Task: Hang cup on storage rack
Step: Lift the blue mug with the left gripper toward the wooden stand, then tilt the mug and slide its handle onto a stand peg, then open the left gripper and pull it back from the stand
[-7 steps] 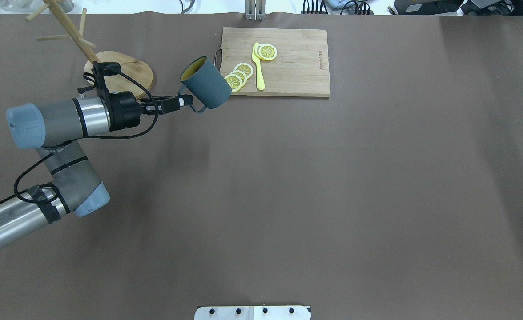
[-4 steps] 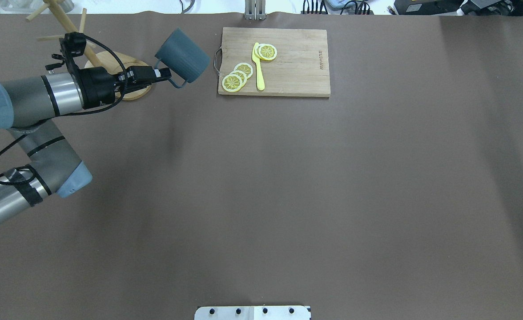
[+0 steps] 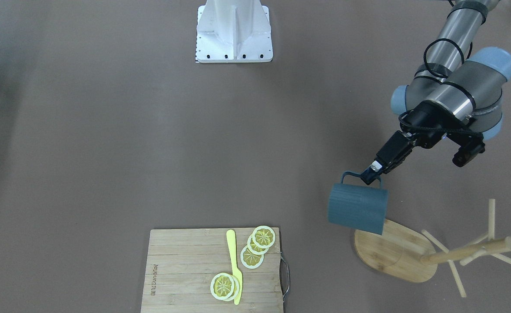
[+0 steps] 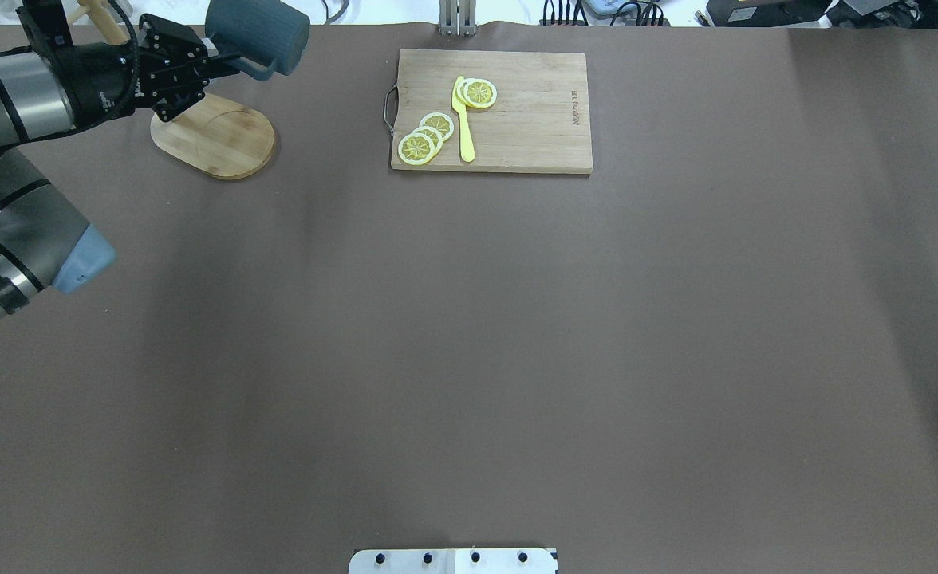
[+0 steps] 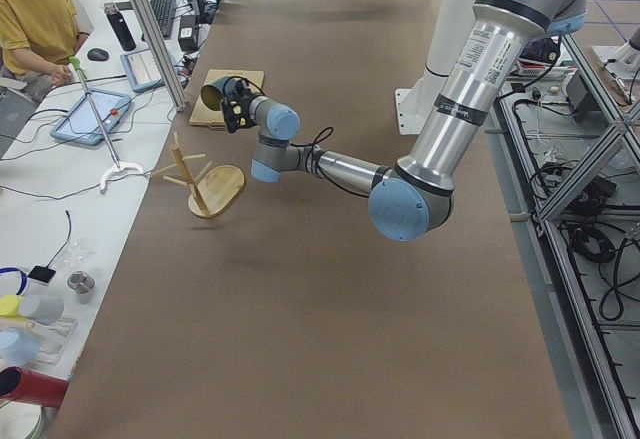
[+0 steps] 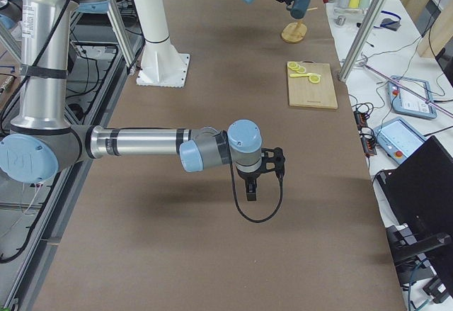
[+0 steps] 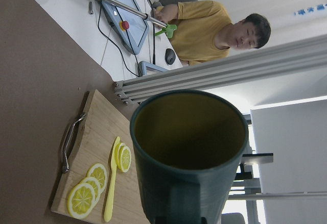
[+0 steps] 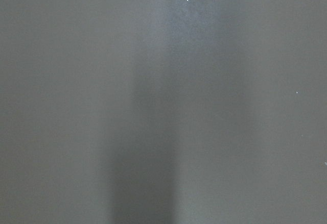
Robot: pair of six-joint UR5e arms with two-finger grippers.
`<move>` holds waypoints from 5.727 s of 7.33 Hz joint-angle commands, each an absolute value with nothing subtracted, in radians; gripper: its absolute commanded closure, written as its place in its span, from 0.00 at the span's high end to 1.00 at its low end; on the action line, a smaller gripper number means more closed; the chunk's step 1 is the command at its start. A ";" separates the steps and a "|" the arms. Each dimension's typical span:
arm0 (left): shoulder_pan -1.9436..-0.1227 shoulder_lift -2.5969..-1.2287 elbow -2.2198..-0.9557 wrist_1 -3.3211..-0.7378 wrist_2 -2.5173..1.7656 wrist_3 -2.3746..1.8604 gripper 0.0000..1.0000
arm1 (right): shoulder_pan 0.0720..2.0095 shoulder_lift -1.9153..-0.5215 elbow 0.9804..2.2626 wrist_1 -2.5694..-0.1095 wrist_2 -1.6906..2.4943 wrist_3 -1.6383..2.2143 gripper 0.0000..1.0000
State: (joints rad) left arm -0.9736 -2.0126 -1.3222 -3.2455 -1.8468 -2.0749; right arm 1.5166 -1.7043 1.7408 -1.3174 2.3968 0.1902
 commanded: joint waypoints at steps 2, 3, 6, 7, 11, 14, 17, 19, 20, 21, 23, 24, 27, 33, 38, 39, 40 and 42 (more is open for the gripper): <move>-0.982 -2.025 -1.277 -3.243 -1.656 -2.376 0.00 | 1.500 -1.697 1.741 -1.305 2.401 0.190 1.00; -0.982 -2.040 -1.244 -3.238 -1.625 -2.429 0.00 | 1.487 -1.691 1.740 -1.305 2.401 0.192 1.00; -0.982 -2.037 -1.233 -3.237 -1.553 -2.598 0.00 | 1.463 -1.680 1.738 -1.305 2.392 0.192 1.00; -0.983 -2.036 -1.230 -3.237 -1.546 -2.635 0.00 | 1.459 -1.678 1.740 -1.305 2.393 0.192 1.00; -0.986 -2.025 -1.230 -3.238 -1.485 -2.798 0.00 | 1.456 -1.678 1.743 -1.286 2.391 0.192 1.00; -0.989 -2.001 -1.230 -3.237 -1.474 -2.859 0.00 | 1.454 -1.678 1.756 -1.276 2.393 0.193 1.00; -1.002 -1.971 -1.230 -3.238 -1.476 -2.859 0.00 | 1.453 -1.678 1.758 -1.276 2.394 0.192 1.00; -1.002 -1.936 -1.230 -3.241 -1.482 -2.858 0.00 | 1.453 -1.678 1.759 -1.276 2.395 0.192 1.00; -1.000 -1.936 -1.230 -3.241 -1.480 -2.859 0.00 | 1.453 -1.678 1.759 -1.276 2.395 0.192 1.00; -0.999 -1.936 -1.230 -3.241 -1.480 -2.859 0.00 | 1.453 -1.678 1.759 -1.276 2.395 0.192 1.00; -0.997 -1.939 -1.230 -3.238 -1.479 -2.855 0.00 | 1.453 -1.680 1.758 -1.276 2.396 0.192 1.00; -0.996 -1.937 -1.229 -3.238 -1.480 -2.853 0.47 | 1.453 -1.680 1.758 -1.276 2.396 0.192 1.00; -1.000 -1.934 -1.271 -3.247 -1.485 -2.830 0.98 | 1.451 -1.680 1.758 -1.276 2.396 0.193 1.00; -1.026 -1.634 -1.509 -3.232 -1.548 -1.960 0.98 | 1.451 -1.677 1.758 -1.276 2.390 0.193 1.00; -1.121 -1.540 -1.503 -3.039 -1.531 -0.988 0.98 | 1.456 -1.678 1.756 -1.275 2.385 0.192 1.00; -1.150 -1.516 -1.500 -2.987 -1.531 -0.816 0.98 | 1.456 -1.680 1.755 -1.275 2.381 0.192 1.00; -1.160 -1.479 -1.506 -2.979 -1.540 -0.637 0.98 | 1.456 -1.678 1.755 -1.275 2.352 0.190 1.00; -1.240 -1.453 -1.508 -2.907 -1.709 -0.591 0.98 | 1.459 -1.681 1.755 -1.275 2.304 0.190 1.00</move>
